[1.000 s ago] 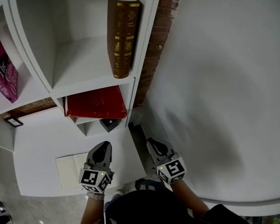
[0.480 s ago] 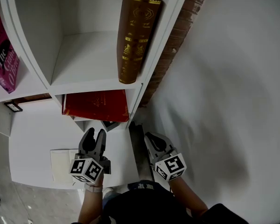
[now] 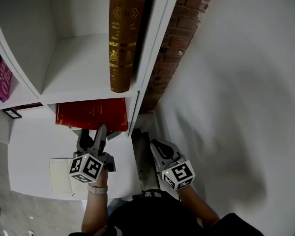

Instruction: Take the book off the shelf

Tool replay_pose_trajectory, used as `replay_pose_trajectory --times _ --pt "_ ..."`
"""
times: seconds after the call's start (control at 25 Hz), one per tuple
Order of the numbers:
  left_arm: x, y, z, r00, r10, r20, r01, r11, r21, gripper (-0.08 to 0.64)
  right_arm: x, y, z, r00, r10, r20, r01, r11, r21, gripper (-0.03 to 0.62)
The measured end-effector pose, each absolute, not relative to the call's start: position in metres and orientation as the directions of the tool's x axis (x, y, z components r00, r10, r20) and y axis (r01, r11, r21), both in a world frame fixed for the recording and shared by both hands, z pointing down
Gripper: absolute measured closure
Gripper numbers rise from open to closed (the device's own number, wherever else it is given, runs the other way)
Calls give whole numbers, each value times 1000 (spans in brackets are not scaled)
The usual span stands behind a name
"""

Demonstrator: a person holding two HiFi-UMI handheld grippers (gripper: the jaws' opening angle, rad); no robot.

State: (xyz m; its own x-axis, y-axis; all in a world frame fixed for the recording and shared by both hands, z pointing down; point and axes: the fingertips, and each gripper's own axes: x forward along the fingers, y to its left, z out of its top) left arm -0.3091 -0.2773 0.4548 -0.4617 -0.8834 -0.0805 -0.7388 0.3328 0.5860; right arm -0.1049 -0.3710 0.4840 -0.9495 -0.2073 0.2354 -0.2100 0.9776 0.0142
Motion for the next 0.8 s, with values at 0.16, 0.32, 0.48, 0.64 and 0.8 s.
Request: replay_pose_trajectory --times 0.16,0.32,0.48,0.64,0.8 --pt "-321 -289 447 -495 -864 -87 -719 352 599 202 -101 -379 484 -951 -202 235 -205 979 12 560" --pt "-329 -297 444 -519 -850 -89 -694 359 624 202 -98 -384 484 -953 -194 234 -196 980 12 560" --pt "-335 -300 443 -536 -838 -98 -676 357 645 220 -98 -387 485 -956 -179 233 -181 983 14 560" --pt "-338 -301 445 -531 -842 -101 -665 339 665 308 -100 -386 484 -960 -168 224 -169 986 15 560" --pt "-338 -299 446 -539 -837 -97 -653 343 675 322 -100 -383 479 -964 -160 212 -160 987 20 560"
